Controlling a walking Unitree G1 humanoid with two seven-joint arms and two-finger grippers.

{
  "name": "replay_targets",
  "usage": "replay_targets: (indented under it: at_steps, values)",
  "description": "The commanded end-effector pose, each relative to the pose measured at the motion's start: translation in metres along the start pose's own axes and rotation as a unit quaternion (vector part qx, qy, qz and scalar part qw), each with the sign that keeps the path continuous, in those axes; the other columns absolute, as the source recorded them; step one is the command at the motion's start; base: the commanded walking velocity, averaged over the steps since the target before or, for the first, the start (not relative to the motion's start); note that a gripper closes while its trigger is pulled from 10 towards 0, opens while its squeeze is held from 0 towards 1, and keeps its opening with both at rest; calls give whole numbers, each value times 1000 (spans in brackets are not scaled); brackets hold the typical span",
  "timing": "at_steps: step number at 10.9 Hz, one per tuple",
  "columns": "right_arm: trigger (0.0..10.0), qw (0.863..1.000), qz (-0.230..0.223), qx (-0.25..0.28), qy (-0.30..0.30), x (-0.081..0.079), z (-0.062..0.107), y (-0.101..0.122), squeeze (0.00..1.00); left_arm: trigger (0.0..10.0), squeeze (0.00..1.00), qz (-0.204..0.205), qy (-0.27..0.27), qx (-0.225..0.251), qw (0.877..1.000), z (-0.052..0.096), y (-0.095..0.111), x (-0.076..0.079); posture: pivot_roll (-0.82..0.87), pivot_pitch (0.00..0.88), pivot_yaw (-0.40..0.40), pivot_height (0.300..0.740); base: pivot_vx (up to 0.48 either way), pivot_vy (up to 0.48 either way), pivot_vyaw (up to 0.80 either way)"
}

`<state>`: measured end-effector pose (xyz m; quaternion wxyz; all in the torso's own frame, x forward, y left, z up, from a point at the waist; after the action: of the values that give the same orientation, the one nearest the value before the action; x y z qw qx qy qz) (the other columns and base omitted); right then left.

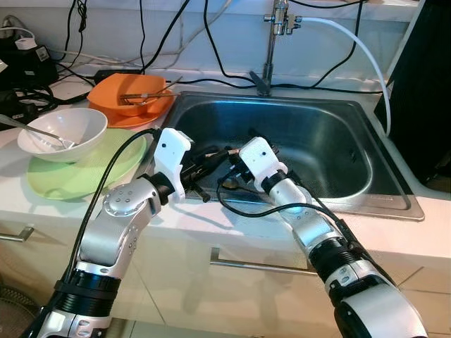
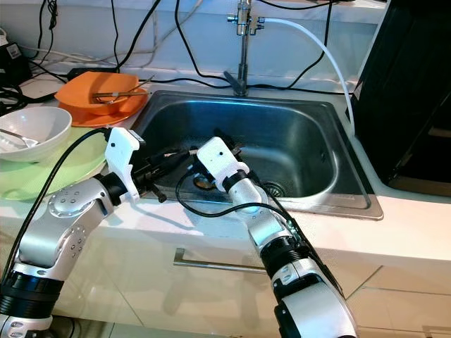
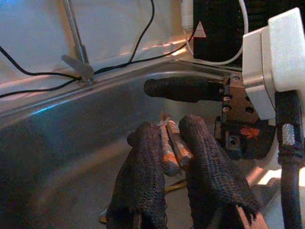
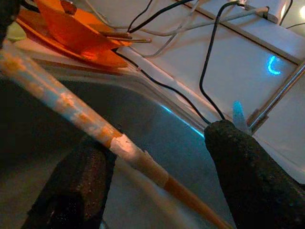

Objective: Kitchen organization

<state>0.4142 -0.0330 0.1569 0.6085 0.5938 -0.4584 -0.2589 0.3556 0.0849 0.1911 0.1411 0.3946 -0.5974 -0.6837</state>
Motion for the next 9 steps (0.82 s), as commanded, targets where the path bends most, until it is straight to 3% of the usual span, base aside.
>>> replay_targets:
  at_steps: [1,9]
  values:
    - [0,1000,16,5,8,0,-5,8,0,10000,0,-13,-10,2,1000,-1,5,2,209,0,13,740,0,0,0]
    - [0,1000,26,3,13,-1,-7,9,0,10000,0,-21,-6,6,1000,-3,6,0,217,0,7,740,0,0,0]
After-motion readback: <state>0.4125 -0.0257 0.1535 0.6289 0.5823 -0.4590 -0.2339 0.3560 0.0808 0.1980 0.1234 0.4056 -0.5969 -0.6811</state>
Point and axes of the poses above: a point about 5 cm out from each wrist's last joint towards the gripper, its own z axis pointing back from the gripper into the wrist, its own y axis along the axis of the wrist's last joint, x = y × z, the point moved 6 cm from there along -z, pointing out of the wrist towards the gripper, and after that the axes turned 15 degrees about -z, right-handed, at the moved point
